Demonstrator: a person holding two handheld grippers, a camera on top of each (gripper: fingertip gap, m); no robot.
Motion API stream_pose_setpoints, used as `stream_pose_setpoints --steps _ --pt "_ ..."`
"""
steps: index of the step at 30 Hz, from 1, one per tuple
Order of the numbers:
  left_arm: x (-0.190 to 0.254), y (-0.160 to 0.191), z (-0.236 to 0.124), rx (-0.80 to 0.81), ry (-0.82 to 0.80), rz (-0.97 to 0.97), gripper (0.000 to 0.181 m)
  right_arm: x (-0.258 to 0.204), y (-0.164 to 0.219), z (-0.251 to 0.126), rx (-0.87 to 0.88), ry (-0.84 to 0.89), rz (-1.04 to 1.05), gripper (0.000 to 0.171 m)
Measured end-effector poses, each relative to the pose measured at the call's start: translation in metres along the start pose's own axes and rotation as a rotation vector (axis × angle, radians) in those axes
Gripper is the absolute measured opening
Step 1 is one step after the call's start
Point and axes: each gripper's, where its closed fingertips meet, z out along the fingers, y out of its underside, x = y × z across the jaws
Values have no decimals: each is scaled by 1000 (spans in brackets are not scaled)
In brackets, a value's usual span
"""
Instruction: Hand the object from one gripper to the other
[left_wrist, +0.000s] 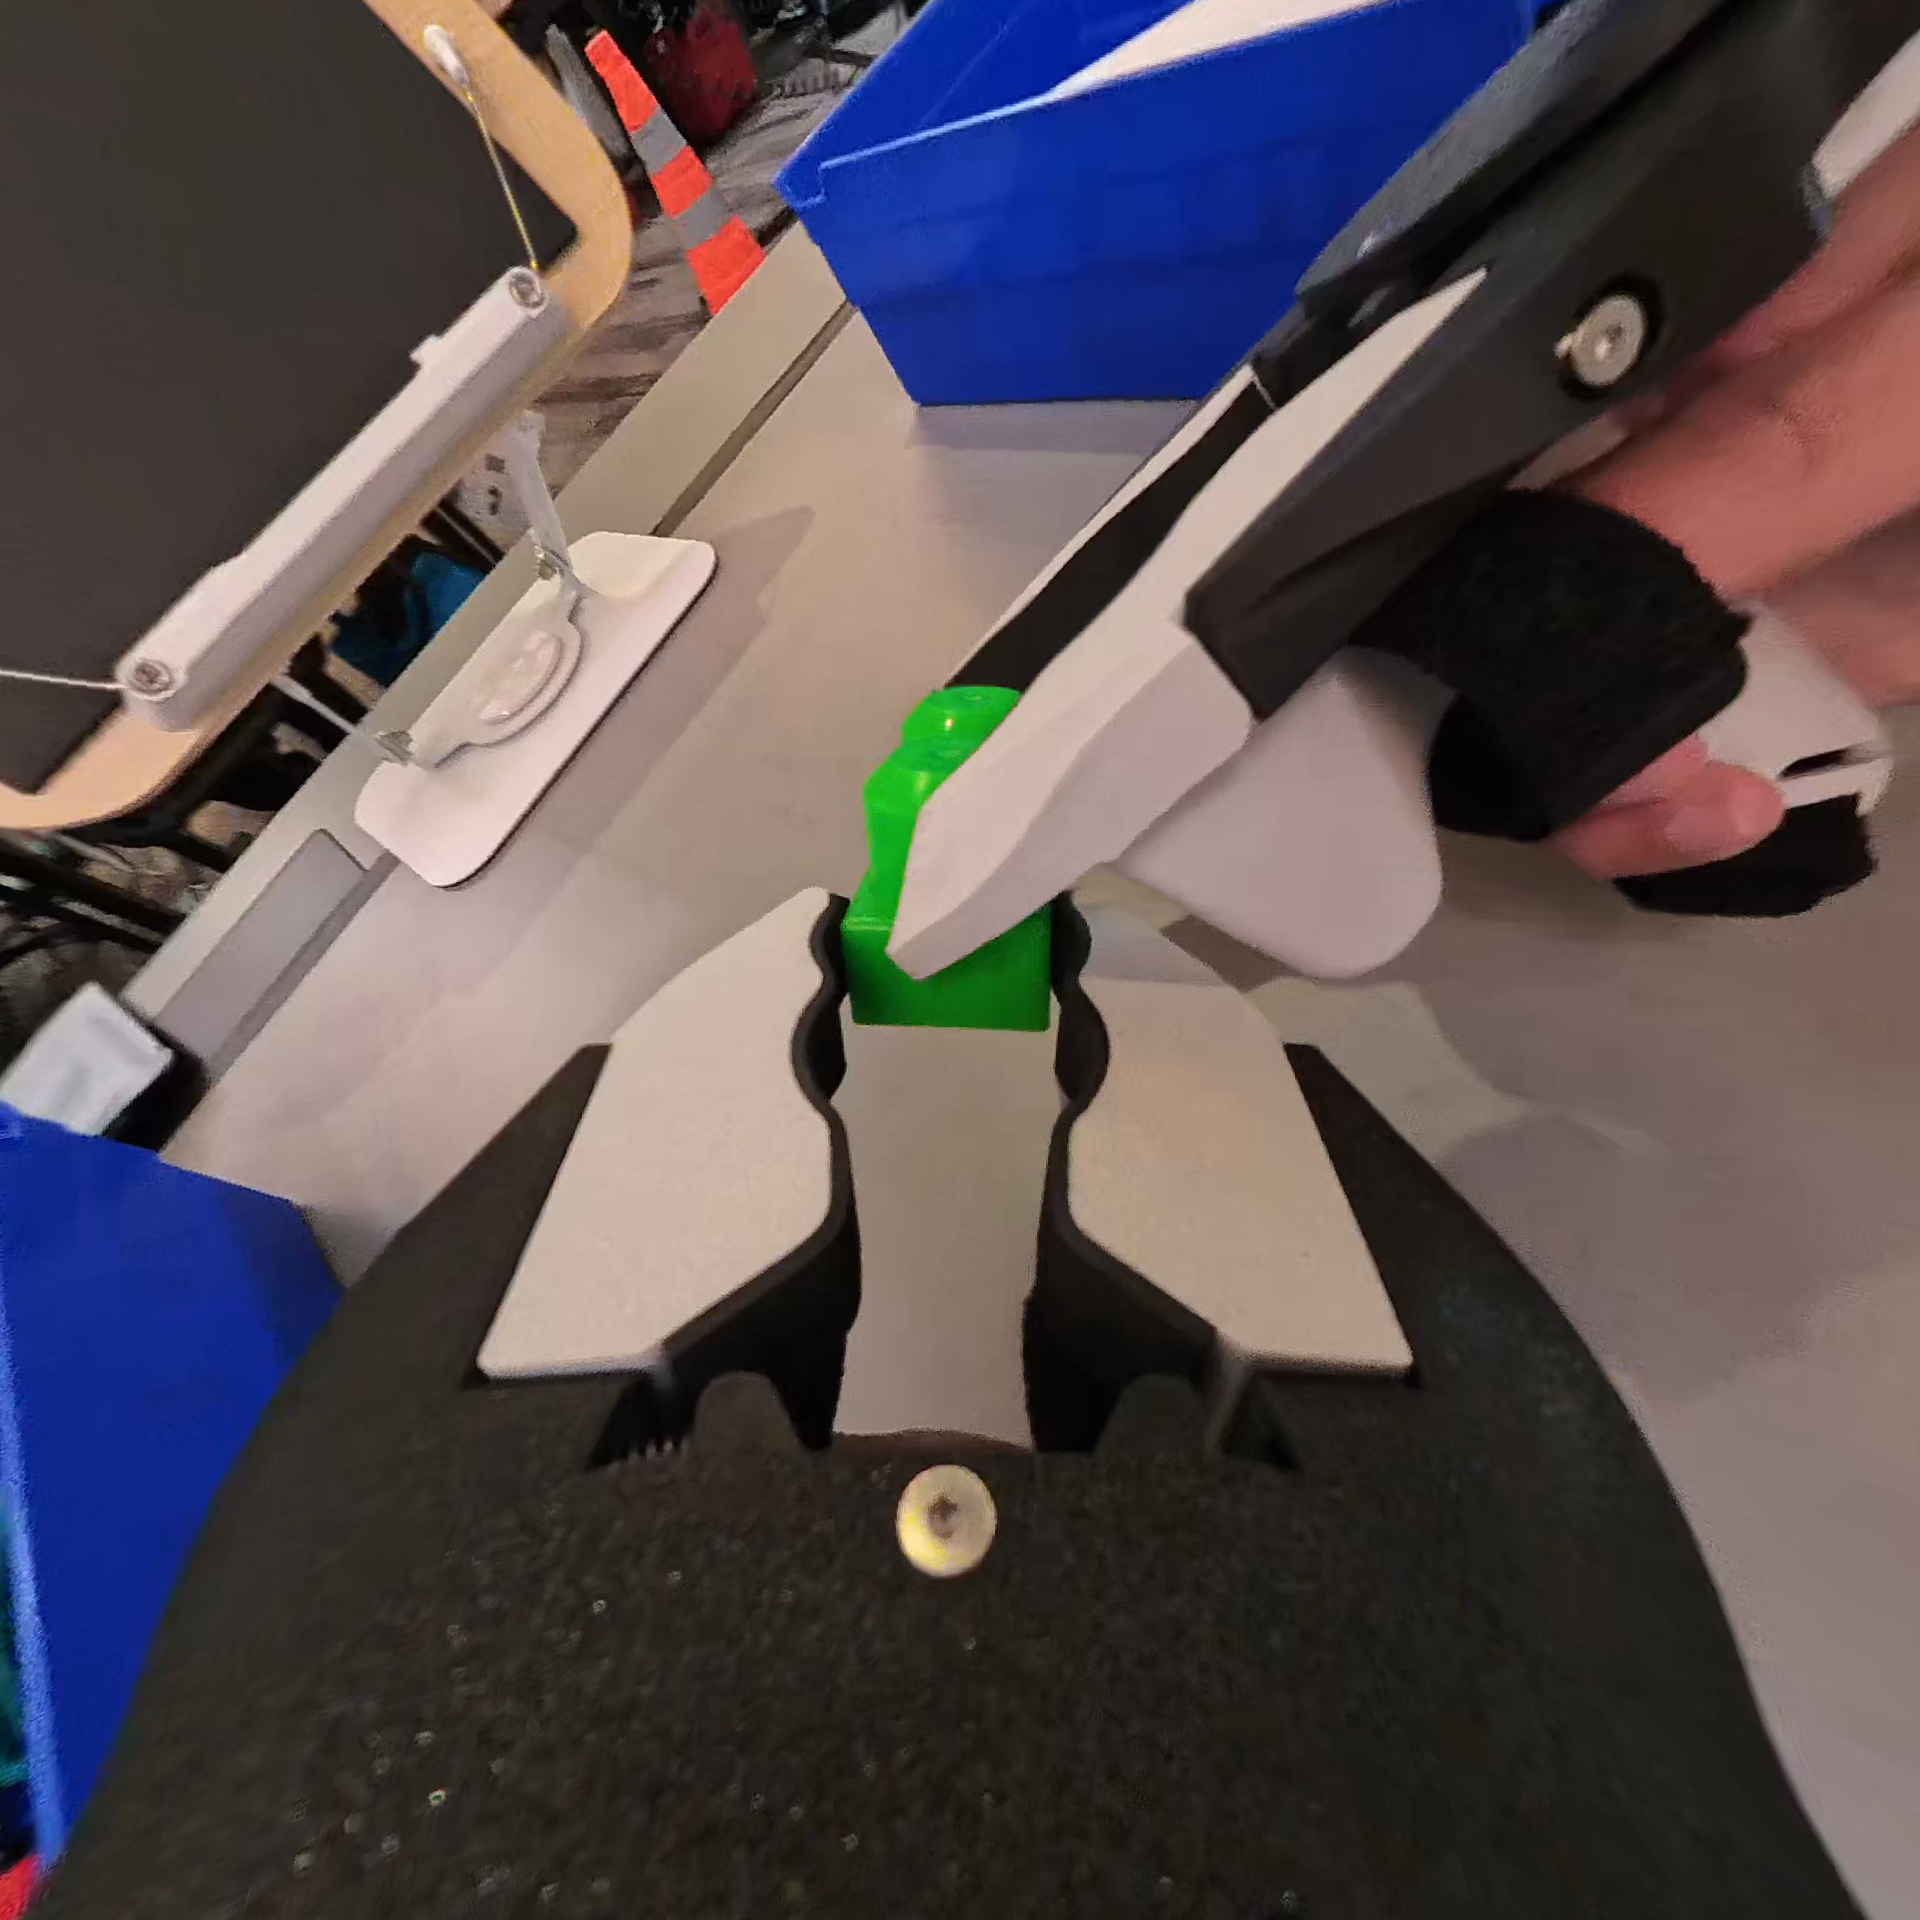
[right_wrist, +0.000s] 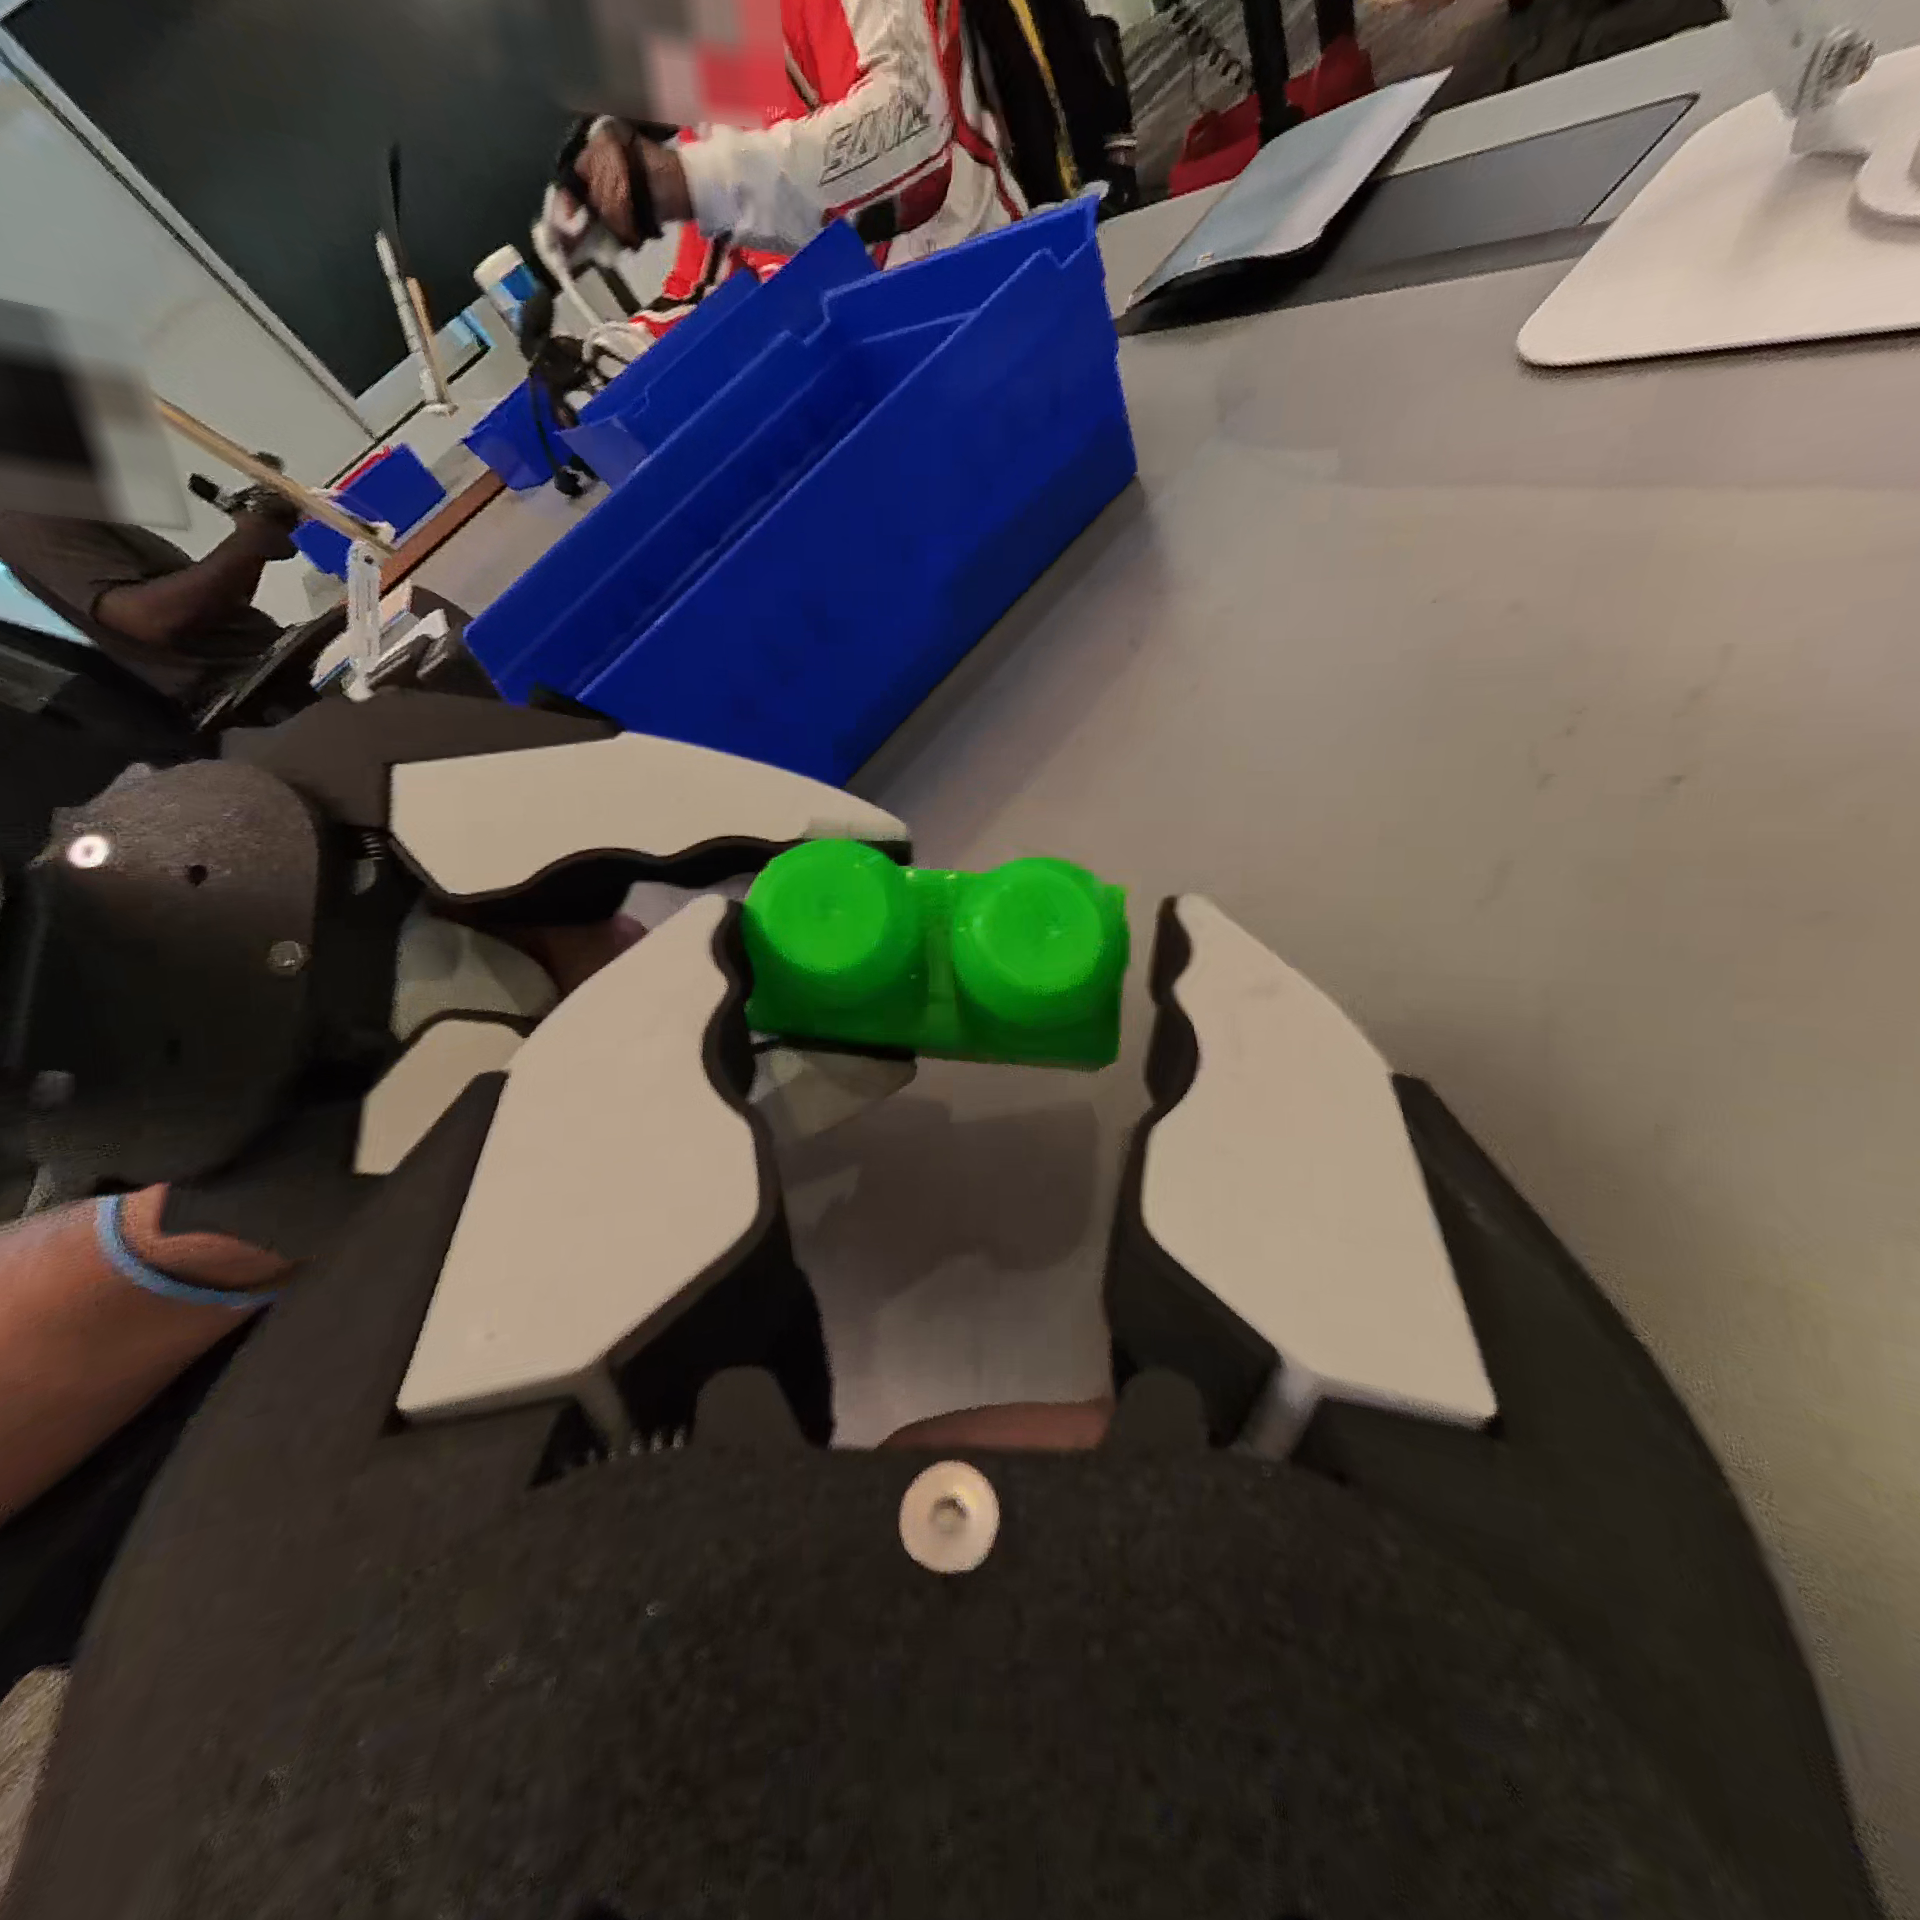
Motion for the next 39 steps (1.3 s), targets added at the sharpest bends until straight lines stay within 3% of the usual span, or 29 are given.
stream_pose_setpoints --steps 10,14,18,23,27,29,33,39 --pt "4 1 3 11 -31 13 37 2 4 -3 -57 -16 -23 69" --pt "5 3 -5 8 -12 -68 44 20 -25 -21 4 63 -83 69" --pt "6 -5 -11 53 34 -177 41 42 -94 -74 141 176 -171 69" --pt "6 1 -13 41 58 -247 41 99 -168 -184 188 514 -337 69" --pt "11 10 -17 10 67 -333 42 159 -156 -245 -10 721 -332 68" --pt "19 14 -22 3 96 -390 42 187 -129 -261 -184 769 -293 69" --pt "34 19 -33 9 152 -474 42 215 -77 -279 -484 759 -312 68" --pt "41 23 -37 2 177 -493 42 245 -30 -277 -656 817 -78 69"
